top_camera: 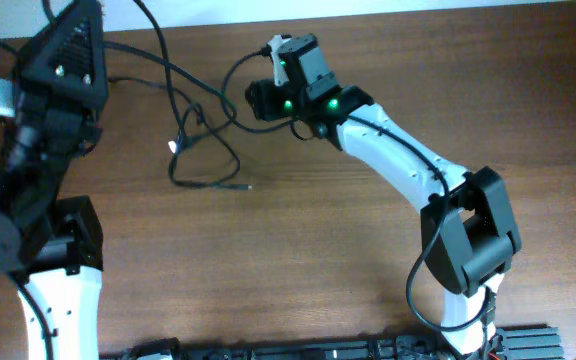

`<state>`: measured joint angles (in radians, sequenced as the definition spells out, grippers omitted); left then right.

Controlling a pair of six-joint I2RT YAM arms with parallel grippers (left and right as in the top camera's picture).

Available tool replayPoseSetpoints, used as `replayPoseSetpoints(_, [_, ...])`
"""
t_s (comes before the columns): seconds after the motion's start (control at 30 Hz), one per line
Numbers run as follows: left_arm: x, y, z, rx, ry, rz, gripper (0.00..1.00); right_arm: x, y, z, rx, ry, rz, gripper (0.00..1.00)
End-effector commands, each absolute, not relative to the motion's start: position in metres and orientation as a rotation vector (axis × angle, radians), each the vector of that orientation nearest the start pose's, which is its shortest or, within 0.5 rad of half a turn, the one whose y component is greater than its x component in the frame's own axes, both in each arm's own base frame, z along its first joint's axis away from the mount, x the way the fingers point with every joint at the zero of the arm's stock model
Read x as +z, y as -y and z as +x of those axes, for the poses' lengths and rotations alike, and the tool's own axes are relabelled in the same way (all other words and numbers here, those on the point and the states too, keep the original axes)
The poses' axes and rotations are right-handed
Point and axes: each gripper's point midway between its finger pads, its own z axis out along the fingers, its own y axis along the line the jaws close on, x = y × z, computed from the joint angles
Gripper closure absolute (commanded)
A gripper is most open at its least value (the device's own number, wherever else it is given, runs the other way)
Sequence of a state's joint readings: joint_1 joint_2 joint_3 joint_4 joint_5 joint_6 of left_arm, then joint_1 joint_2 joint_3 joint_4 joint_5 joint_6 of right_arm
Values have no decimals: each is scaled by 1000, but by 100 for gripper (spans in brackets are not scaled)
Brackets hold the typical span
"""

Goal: Untangle cables

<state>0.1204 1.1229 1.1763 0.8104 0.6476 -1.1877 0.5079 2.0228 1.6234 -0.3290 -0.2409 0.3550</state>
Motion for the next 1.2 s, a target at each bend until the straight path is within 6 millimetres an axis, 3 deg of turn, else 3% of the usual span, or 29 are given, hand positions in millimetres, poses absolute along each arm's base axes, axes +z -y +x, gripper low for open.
replayPoseSetpoints(0.0, [577, 65, 306, -1101, -1023, 91, 100, 149, -314, 443, 990, -2454, -397, 26])
replayPoseSetpoints(0.07, [577, 65, 306, -1100, -1025, 97, 100, 157, -325, 429, 1144, -2459, -416, 26])
replayPoseSetpoints(0.1, [575, 69, 305, -1106, -1038, 119, 100, 163, -330, 425, 1248, -2489, -322, 26])
replayPoseSetpoints(0.13, [571, 77, 301, -1103, -1059, 182, 100, 173, -336, 425, 1358, -2490, -227, 20])
replayPoseSetpoints(0.2, [559, 95, 291, -1101, -1113, 333, 100, 209, -352, 430, 1554, -2353, -241, 17])
replayPoseSetpoints(0.3, [547, 117, 265, -1060, -1111, 597, 100, 228, -367, 424, 1758, -2391, -10, 18])
replayPoseSetpoints(0.4, [539, 130, 244, -1026, -1092, 779, 100, 242, -389, 373, 2024, -2499, -115, 22])
replayPoseSetpoints(0.5, [533, 133, 241, -1014, -1096, 827, 100, 235, -385, 353, 2091, -2618, -91, 20])
replayPoseSetpoints(0.57, [527, 136, 237, -1010, -1106, 878, 100, 214, -379, 355, 1963, -2655, -94, 11])
replayPoseSetpoints(0.63, [521, 138, 233, -1013, -1119, 921, 100, 200, -372, 352, 1903, -2733, -23, 8])
replayPoseSetpoints(0.7, [519, 139, 232, -1017, -1127, 938, 100, 196, -382, 350, 1838, -2730, -36, 19])
replayPoseSetpoints(0.73, [518, 141, 231, -1026, -1127, 943, 100, 186, -393, 356, 1706, -2712, -20, 23])
replayPoseSetpoints(0.8, [518, 147, 227, -1053, -1124, 959, 100, 196, -422, 364, 1626, -2565, -101, 25])
replayPoseSetpoints(0.83, [518, 148, 226, -1056, -1122, 962, 100, 201, -431, 360, 1659, -2553, -85, 39])
replayPoseSetpoints(0.9, [518, 148, 226, -1055, -1121, 960, 100, 200, -431, 357, 1669, -2577, -70, 80])
replayPoseSetpoints(0.93, [518, 147, 227, -1055, -1120, 958, 100, 197, -429, 355, 1662, -2595, -68, 92])
replayPoseSetpoints(1.0, [518, 147, 227, -1054, -1120, 959, 100, 181, -411, 373, 1474, -2562, -150, 96])
replayPoseSetpoints(1.03, [519, 146, 226, -1048, -1119, 957, 100, 161, -380, 402, 1267, -2579, -40, 96])
replayPoseSetpoints(1.07, [521, 141, 225, -1021, -1120, 947, 100, 141, -322, 441, 1026, -2593, 165, 96])
replayPoseSetpoints(1.1, [527, 129, 224, -956, -1123, 921, 100, 131, -271, 468, 852, -2576, 246, 96])
replayPoseSetpoints(1.13, [530, 119, 224, -903, -1129, 897, 100, 120, -216, 486, 718, -2583, 371, 96])
replayPoseSetpoints(1.17, [537, 97, 228, -804, -1142, 831, 100, 109, -144, 497, 582, -2592, 564, 96])
